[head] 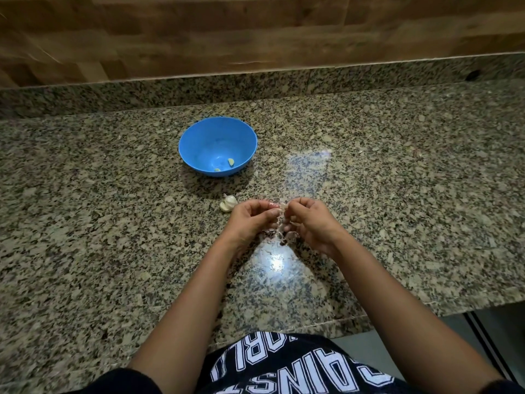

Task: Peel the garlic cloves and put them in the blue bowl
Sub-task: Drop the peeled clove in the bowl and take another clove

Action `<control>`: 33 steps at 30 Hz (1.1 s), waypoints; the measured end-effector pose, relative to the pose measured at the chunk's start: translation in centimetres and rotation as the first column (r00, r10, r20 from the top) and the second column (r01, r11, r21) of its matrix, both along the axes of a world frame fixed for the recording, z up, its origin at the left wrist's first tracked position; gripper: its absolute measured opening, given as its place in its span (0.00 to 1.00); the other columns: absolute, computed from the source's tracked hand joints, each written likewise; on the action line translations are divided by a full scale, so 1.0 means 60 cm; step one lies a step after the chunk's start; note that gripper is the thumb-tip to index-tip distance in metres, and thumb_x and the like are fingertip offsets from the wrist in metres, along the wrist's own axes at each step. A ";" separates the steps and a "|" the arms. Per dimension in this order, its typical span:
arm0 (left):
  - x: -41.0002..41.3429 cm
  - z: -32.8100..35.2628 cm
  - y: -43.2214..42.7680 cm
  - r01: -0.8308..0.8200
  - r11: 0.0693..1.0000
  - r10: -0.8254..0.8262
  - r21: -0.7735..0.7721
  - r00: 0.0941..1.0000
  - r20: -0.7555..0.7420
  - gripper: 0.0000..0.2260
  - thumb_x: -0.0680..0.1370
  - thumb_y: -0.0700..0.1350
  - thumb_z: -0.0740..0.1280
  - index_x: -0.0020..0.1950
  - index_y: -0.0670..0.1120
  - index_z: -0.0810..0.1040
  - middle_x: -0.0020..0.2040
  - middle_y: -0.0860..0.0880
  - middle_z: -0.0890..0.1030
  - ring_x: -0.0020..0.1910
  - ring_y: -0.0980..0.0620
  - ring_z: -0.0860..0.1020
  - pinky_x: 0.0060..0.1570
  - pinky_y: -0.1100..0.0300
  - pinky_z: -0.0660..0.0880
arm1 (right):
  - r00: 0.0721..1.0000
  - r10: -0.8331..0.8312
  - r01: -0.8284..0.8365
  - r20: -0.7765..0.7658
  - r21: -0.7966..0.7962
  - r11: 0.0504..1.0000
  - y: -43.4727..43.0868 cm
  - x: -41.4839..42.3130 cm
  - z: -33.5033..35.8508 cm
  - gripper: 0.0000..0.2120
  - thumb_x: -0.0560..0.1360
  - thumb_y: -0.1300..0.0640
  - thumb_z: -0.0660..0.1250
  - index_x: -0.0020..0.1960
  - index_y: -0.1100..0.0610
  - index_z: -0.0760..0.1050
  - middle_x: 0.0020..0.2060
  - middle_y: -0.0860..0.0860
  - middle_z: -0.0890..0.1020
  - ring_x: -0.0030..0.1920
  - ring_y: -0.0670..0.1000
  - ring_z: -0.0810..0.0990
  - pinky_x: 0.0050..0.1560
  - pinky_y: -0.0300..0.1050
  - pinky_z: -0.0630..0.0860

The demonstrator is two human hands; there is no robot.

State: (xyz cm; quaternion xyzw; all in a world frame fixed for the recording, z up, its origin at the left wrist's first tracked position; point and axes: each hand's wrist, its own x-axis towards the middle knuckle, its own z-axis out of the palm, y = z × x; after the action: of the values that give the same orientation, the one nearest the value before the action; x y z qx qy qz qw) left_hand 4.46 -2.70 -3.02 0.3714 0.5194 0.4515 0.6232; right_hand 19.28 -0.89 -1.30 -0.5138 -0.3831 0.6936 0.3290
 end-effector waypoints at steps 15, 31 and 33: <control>0.032 -0.004 0.102 -0.014 0.991 0.107 0.133 0.681 -0.724 0.12 0.79 0.40 0.64 0.62 0.41 0.76 0.58 0.44 0.79 0.52 0.50 0.77 0.56 0.61 0.74 | 0.946 -0.187 0.181 0.264 0.045 0.982 0.019 0.026 -0.002 0.07 0.72 0.69 0.67 0.39 0.61 0.70 0.32 0.55 0.78 0.30 0.50 0.78 0.34 0.43 0.77; 0.064 -0.055 -0.098 0.372 0.917 -0.172 -0.146 0.037 -0.984 0.48 0.70 0.75 0.40 0.70 0.40 0.26 0.70 0.41 0.25 0.71 0.45 0.27 0.70 0.52 0.31 | 0.922 -0.257 0.240 0.290 0.092 0.966 -0.021 0.062 -0.010 0.06 0.73 0.70 0.65 0.44 0.62 0.71 0.42 0.56 0.77 0.35 0.51 0.77 0.37 0.42 0.77; 0.074 -0.062 -0.064 0.375 0.920 -0.141 -0.116 0.041 -0.989 0.47 0.71 0.74 0.39 0.72 0.39 0.28 0.72 0.40 0.28 0.72 0.44 0.30 0.71 0.52 0.32 | 0.911 -0.282 0.266 0.303 0.092 0.960 -0.030 0.068 -0.012 0.06 0.73 0.69 0.65 0.43 0.60 0.71 0.40 0.56 0.78 0.34 0.51 0.77 0.36 0.41 0.77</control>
State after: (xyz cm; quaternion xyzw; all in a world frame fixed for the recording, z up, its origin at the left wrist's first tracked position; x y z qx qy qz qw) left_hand 8.90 -6.51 -6.73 0.7160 0.6822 0.0081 0.1477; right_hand 23.37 -2.66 -2.02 -0.6574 -0.3716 0.5408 0.3705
